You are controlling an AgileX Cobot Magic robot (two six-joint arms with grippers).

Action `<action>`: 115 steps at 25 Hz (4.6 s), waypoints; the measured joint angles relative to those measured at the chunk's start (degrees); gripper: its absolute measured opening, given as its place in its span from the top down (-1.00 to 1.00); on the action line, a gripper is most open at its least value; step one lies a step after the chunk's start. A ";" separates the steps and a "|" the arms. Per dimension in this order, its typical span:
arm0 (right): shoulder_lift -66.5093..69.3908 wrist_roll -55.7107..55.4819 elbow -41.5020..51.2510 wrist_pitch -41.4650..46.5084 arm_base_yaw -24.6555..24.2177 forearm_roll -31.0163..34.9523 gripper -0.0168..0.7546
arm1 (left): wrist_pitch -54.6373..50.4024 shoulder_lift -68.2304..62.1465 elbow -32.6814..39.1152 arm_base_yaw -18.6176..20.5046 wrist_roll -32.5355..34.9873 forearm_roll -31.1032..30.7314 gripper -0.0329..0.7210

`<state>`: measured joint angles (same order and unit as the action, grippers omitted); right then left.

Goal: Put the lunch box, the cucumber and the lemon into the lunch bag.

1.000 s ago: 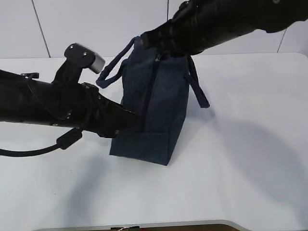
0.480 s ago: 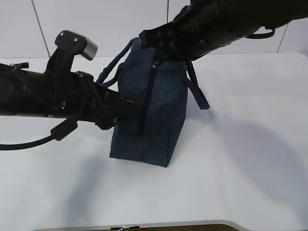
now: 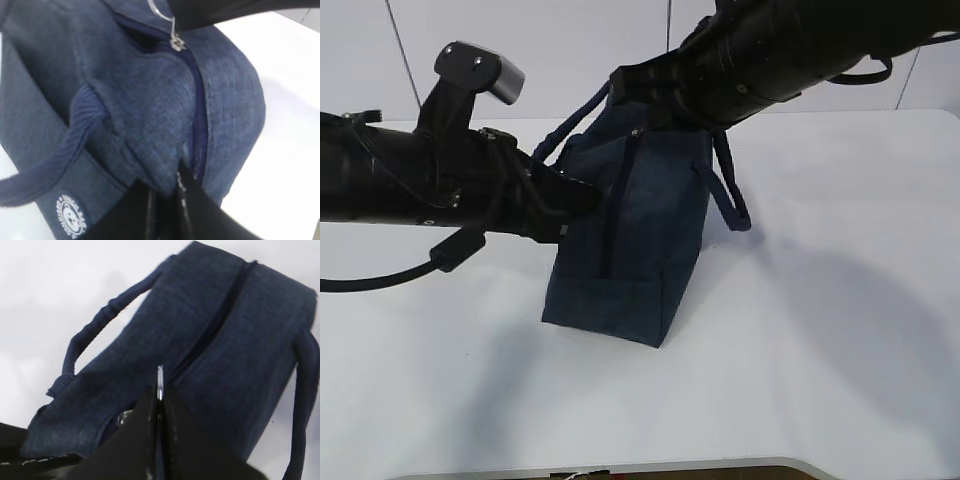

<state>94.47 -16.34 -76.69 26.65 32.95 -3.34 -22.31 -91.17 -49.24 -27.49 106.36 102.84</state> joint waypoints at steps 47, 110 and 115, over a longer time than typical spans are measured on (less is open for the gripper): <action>3.58 1.00 -7.17 2.29 -0.20 -1.56 0.94 | 6.53 6.29 2.90 -0.10 -4.37 0.25 -0.08; 11.22 -0.30 -14.75 -1.99 -4.48 -5.13 0.94 | 4.40 6.66 7.81 -0.10 -8.69 -5.97 0.95; 15.42 -0.41 -20.23 -1.49 -4.64 -5.50 0.94 | 4.40 7.98 7.81 -0.10 -8.69 -7.13 0.95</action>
<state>109.89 -16.75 -96.92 25.16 28.31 -8.84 -17.90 -83.18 -41.43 -27.59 97.66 95.71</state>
